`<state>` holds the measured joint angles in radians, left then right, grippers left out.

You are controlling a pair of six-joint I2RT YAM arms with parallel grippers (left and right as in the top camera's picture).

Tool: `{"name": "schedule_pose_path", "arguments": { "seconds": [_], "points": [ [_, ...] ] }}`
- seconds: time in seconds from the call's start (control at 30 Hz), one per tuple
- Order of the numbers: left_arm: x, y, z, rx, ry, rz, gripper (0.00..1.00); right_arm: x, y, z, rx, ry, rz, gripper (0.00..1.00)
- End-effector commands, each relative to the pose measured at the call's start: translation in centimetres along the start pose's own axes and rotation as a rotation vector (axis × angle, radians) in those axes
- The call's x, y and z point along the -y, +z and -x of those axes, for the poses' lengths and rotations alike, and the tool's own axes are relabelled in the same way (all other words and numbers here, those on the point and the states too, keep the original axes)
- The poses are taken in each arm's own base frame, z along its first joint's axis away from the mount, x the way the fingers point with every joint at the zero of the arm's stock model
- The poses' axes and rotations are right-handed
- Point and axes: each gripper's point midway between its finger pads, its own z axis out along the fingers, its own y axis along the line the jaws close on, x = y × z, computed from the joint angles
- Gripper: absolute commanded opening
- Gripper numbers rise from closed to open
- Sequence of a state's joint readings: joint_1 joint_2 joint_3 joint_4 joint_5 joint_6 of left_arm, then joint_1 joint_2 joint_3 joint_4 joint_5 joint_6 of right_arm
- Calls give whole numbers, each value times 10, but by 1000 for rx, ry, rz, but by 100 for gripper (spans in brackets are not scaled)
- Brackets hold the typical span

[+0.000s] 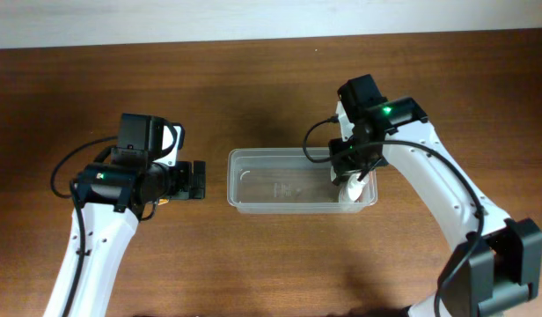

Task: Pack container
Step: 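Grasp the small dark bottle with the right gripper and place it in the container, then lower the left gripper and grasp the gold round tin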

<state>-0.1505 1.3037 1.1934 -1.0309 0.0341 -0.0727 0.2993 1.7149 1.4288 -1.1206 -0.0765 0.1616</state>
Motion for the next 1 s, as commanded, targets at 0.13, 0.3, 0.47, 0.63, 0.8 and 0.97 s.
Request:
{"name": "schedule_pose_path", "arguments": {
  "seconds": [0.13,0.3,0.47,0.63,0.8,0.97],
  "points": [
    [1,-4,7,17,0,-2,99,-3,0,8,24,0,-4,31],
    [1,-4,6,16,0,-2,99,-4,-9,10,48,-2,0,44],
    [0,-4,6,17,0,2,99,-9,-72,27,204,-10,12,48],
    [-2,-4,5,11,0,14,99,13,-158,35,426,30,-55,73],
    [-16,-5,8,24,-112,50,99,71,-190,11,469,195,-112,89],
    [-57,-7,13,63,-351,103,99,124,-172,-23,308,336,-140,93]
  ]
}}
